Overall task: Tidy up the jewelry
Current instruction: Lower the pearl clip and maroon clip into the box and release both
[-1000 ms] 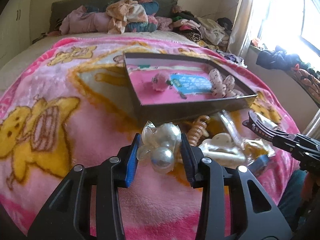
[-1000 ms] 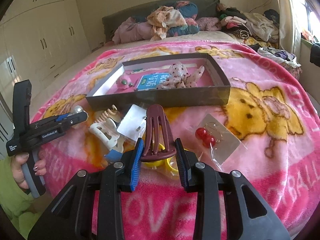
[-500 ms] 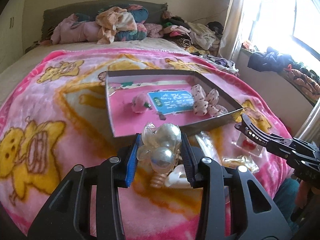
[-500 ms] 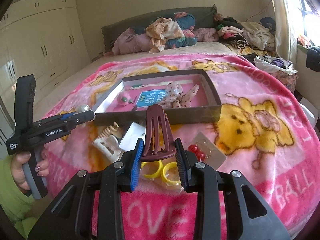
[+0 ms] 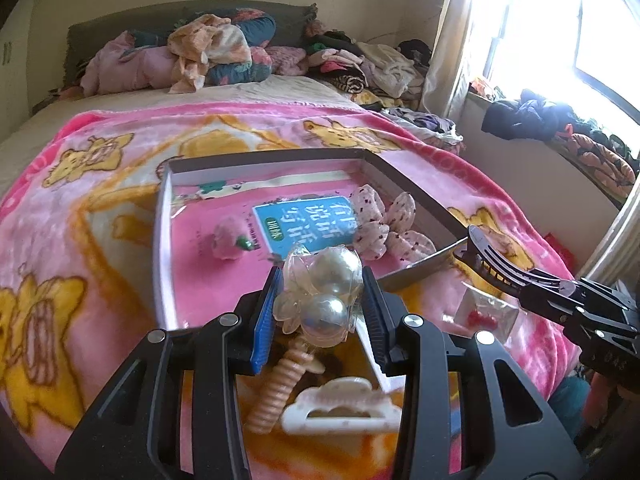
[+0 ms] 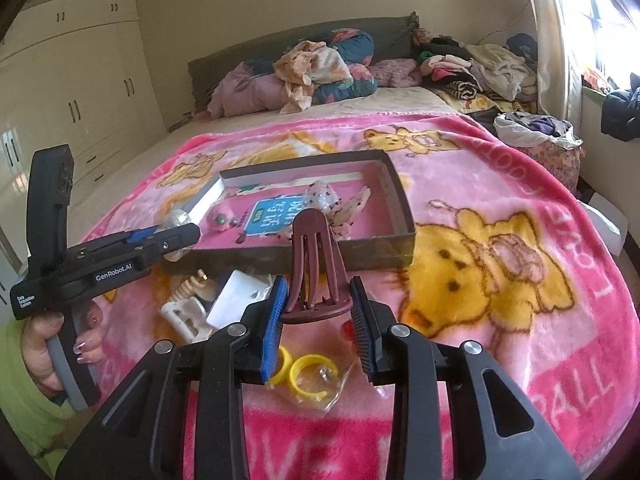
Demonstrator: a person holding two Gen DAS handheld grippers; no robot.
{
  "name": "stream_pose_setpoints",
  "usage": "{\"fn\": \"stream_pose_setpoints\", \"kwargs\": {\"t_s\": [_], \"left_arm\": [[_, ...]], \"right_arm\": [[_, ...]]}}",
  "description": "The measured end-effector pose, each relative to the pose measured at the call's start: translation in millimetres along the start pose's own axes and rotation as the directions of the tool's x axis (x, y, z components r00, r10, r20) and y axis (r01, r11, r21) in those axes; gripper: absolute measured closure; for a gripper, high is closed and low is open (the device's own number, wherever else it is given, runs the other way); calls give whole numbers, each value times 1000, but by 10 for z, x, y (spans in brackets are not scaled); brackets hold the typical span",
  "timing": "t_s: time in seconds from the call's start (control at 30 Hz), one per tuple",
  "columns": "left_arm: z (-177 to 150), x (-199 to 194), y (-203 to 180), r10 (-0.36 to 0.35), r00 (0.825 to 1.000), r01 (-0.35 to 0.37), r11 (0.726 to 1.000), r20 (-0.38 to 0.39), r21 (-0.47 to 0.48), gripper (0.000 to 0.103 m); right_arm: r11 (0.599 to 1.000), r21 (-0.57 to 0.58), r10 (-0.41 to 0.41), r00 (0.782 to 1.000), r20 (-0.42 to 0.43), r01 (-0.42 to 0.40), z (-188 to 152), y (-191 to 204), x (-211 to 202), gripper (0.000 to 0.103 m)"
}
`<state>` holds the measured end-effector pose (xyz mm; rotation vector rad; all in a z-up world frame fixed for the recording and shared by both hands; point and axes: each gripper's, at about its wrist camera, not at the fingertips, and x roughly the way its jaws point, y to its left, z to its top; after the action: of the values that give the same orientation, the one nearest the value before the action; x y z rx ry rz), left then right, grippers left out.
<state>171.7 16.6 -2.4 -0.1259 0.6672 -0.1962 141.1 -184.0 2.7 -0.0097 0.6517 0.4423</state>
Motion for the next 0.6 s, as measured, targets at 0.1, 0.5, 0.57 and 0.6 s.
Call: {"fn": "stream_pose_setpoints", "kwargs": {"t_s": [0.1, 0.5, 0.57, 0.6], "left_arm": [[41, 69, -35, -7, 1000, 7, 1000, -3, 2, 72], [212, 326, -86, -8, 1000, 9, 1000, -27, 15, 72], [230, 372, -92, -9, 999, 9, 1000, -33, 21, 72], [235, 390, -90, -8, 999, 9, 1000, -35, 23, 72]], "right_arm": [[1000, -1, -10, 1000, 4, 10, 53, -23, 23, 73], [999, 7, -34, 999, 2, 34, 257, -117, 217, 73], [999, 12, -34, 999, 2, 34, 271, -132, 241, 73], [999, 13, -36, 999, 2, 36, 285, -137, 266, 73]]}}
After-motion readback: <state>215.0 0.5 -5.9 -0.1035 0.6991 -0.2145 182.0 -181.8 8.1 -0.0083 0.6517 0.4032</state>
